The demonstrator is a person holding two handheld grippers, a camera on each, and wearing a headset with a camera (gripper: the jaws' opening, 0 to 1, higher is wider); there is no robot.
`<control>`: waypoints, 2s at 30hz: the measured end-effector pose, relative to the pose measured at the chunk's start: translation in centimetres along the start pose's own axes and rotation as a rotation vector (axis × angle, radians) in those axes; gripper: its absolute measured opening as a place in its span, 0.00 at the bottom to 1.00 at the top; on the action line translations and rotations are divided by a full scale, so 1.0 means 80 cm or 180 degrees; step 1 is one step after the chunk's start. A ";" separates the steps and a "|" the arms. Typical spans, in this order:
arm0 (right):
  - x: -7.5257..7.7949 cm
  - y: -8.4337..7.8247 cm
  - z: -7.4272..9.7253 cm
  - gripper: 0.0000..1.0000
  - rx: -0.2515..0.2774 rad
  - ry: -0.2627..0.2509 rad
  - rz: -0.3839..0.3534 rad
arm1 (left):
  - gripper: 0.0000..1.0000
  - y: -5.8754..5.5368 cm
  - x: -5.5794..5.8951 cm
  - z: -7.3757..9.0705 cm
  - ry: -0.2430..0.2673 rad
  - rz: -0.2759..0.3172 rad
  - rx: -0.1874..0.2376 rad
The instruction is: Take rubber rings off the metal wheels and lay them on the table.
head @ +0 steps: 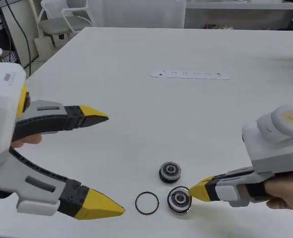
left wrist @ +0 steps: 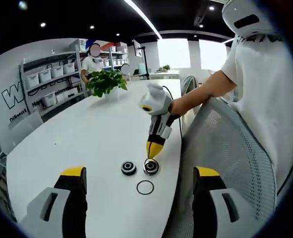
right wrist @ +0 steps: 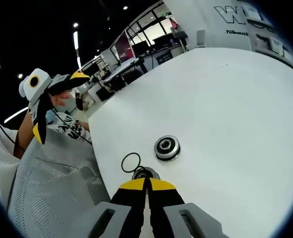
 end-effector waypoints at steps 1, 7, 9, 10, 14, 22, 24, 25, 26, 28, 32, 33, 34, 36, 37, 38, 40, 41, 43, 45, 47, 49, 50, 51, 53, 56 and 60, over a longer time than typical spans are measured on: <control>0.000 0.000 0.000 0.00 -0.0001 0.0001 -0.0007 | 0.87 -0.002 0.000 0.003 0.0024 0.0025 -0.0001; -0.001 0.000 -0.001 0.00 0.0013 0.0012 -0.0061 | 0.88 -0.028 0.007 0.021 0.0170 0.0209 -0.0047; -0.001 0.000 -0.001 0.00 0.0014 0.0016 -0.0061 | 0.88 -0.035 0.010 0.025 0.0208 0.0272 -0.0056; -0.001 0.000 -0.001 0.00 0.0017 0.0018 -0.0063 | 0.88 -0.036 0.011 0.026 0.0214 0.0281 -0.0054; -0.001 0.001 -0.001 0.00 0.0029 0.0029 -0.0080 | 0.88 -0.052 0.015 0.030 0.0280 0.0432 -0.0061; -0.006 0.005 0.000 0.00 0.0054 0.0053 -0.0063 | 0.87 -0.077 0.017 0.028 0.0359 0.0545 -0.0169; -0.007 0.008 0.001 0.00 0.0079 0.0063 -0.0043 | 0.87 -0.081 0.018 0.028 0.0355 0.0583 -0.0182; -0.008 0.009 0.002 0.00 0.0088 0.0067 -0.0043 | 0.87 -0.083 0.019 0.027 0.0351 0.0607 -0.0180; -0.009 0.012 0.002 0.00 0.0117 0.0070 -0.0041 | 0.87 -0.083 0.020 0.027 0.0347 0.0627 -0.0178; -0.012 0.016 0.004 0.00 0.0157 0.0077 -0.0048 | 0.87 -0.083 0.020 0.026 0.0359 0.0633 -0.0167; -0.018 0.024 0.007 0.00 0.0237 0.0079 -0.0053 | 0.90 -0.090 0.019 0.024 0.0394 0.0635 -0.0215; -0.019 0.026 0.007 0.00 0.0259 0.0078 -0.0057 | 0.91 -0.091 0.020 0.024 0.0381 0.0642 -0.0227; -0.020 0.029 0.008 0.00 0.0290 0.0077 -0.0063 | 0.92 -0.091 0.022 0.024 0.0365 0.0652 -0.0230; -0.022 0.037 0.009 0.00 0.0366 0.0071 -0.0079 | 0.92 -0.090 0.024 0.023 0.0346 0.0666 -0.0207; -0.023 0.040 0.010 0.00 0.0398 0.0074 -0.0088 | 0.93 -0.089 0.024 0.022 0.0350 0.0676 -0.0190; -0.025 0.045 0.011 0.00 0.0451 0.0075 -0.0102 | 0.93 -0.088 0.023 0.021 0.0356 0.0686 -0.0179; -0.027 0.051 0.013 0.00 0.0519 0.0077 -0.0128 | 0.94 -0.089 0.023 0.022 0.0377 0.0713 -0.0169; -0.028 0.055 0.014 0.00 0.0561 0.0078 -0.0138 | 0.94 -0.090 0.023 0.022 0.0391 0.0734 -0.0175; -0.030 0.063 0.016 0.00 0.0651 0.0072 -0.0132 | 0.95 -0.092 0.024 0.022 0.0387 0.0718 -0.0211; -0.033 0.073 0.018 0.00 0.0757 0.0098 -0.0069 | 0.97 -0.093 0.024 0.022 0.0382 0.0695 -0.0233; -0.037 0.081 0.020 0.00 0.0851 0.0111 -0.0048 | 0.99 -0.095 0.024 0.022 0.0396 0.0705 -0.0261; -0.040 0.088 0.022 0.00 0.0927 0.0128 -0.0038 | 0.99 -0.096 0.022 0.022 0.0421 0.0723 -0.0266; -0.043 0.093 0.023 0.00 0.0982 0.0144 -0.0029 | 0.99 -0.095 0.021 0.022 0.0439 0.0745 -0.0248; -0.044 0.095 0.023 0.00 0.1010 0.0150 -0.0025 | 0.99 -0.095 0.021 0.022 0.0443 0.0765 -0.0230; -0.047 0.101 0.023 0.00 0.1087 0.0158 0.0000 | 0.99 -0.096 0.020 0.023 0.0454 0.0774 -0.0231; -0.050 0.105 0.020 0.00 0.1119 0.0150 0.0020 | 0.99 -0.098 0.020 0.023 0.0466 0.0731 -0.0279; -0.051 0.103 0.013 0.00 0.1095 0.0145 0.0057 | 0.99 -0.100 0.017 0.025 0.0517 0.0741 -0.0302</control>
Point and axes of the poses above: the centre of the closed fingertips' face, and the gripper's own axes: z roughly backward along the fingers, x roughly to its right, y roughly out of its top, the point moved 1 cm from there along z, roughly backward along the fingers, and after that the axes turned 12 degrees about x, right-handed, at the moved point
